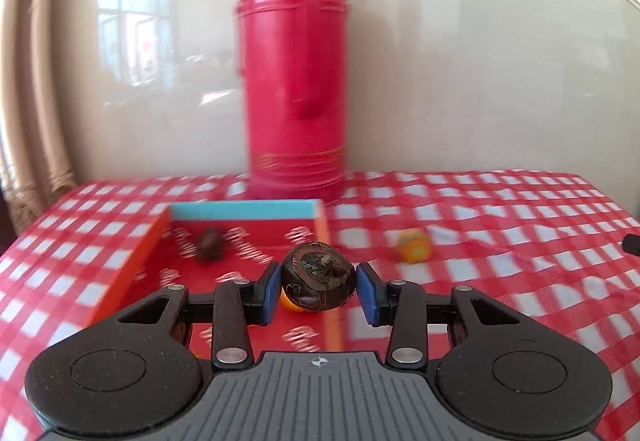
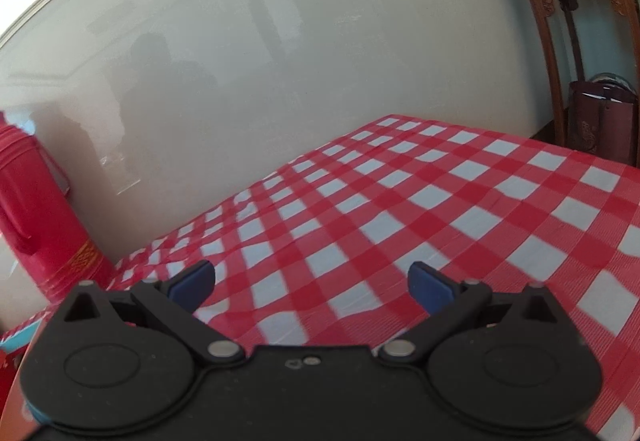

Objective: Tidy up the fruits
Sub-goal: 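Grip the dark fruit, carry it into the box, open left tool, then reach the right tool to the sliced kiwi piece and close on it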

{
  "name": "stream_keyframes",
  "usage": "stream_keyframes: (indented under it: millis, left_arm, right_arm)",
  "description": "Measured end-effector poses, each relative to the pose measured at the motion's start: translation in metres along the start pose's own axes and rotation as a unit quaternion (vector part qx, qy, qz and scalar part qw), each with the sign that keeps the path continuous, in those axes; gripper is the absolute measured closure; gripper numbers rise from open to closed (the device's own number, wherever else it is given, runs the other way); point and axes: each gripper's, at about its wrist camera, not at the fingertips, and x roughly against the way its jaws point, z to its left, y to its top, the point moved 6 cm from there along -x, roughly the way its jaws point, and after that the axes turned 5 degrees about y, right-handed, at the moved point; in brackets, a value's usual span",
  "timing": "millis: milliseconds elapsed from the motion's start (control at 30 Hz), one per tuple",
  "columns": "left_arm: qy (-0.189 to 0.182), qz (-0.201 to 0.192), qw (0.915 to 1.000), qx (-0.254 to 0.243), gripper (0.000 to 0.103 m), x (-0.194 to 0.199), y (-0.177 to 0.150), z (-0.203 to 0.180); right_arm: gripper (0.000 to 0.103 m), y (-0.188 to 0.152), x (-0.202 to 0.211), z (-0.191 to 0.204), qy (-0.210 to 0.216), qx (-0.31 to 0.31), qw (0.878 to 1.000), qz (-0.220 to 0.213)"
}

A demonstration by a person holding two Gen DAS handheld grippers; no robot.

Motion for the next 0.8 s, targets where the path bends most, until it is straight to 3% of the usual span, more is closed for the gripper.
stream_keyframes:
  millis: [100, 133, 200, 267, 800]
  left_arm:
    - [0.017, -0.002, 0.9998, 0.008, 0.062, -0.001, -0.004, 0.023]
    - [0.02, -0.001, 0.9998, 0.005, 0.057, -0.004, -0.006, 0.027]
    - [0.029, -0.008, 0.9994, 0.014, 0.0, -0.002, -0.009, 0.038]
    - [0.039, -0.035, 0.9983, 0.023, 0.0, 0.006, -0.009, 0.049]
    - [0.071, -0.019, 0.9966, 0.039, 0.0, 0.002, -0.023, 0.109]
  right_arm:
    - [0.006, -0.007, 0.003, 0.023, 0.021, 0.03, 0.999, 0.002]
    - [0.006, -0.009, 0.004, 0.03, 0.028, 0.04, 0.999, 0.004]
    - [0.006, -0.014, 0.004, 0.045, 0.044, 0.06, 0.997, 0.006]
    - [0.006, -0.018, 0.004, 0.059, 0.053, 0.078, 0.995, 0.009]
    - [0.006, -0.042, -0.008, 0.146, 0.108, 0.173, 0.979, 0.023]
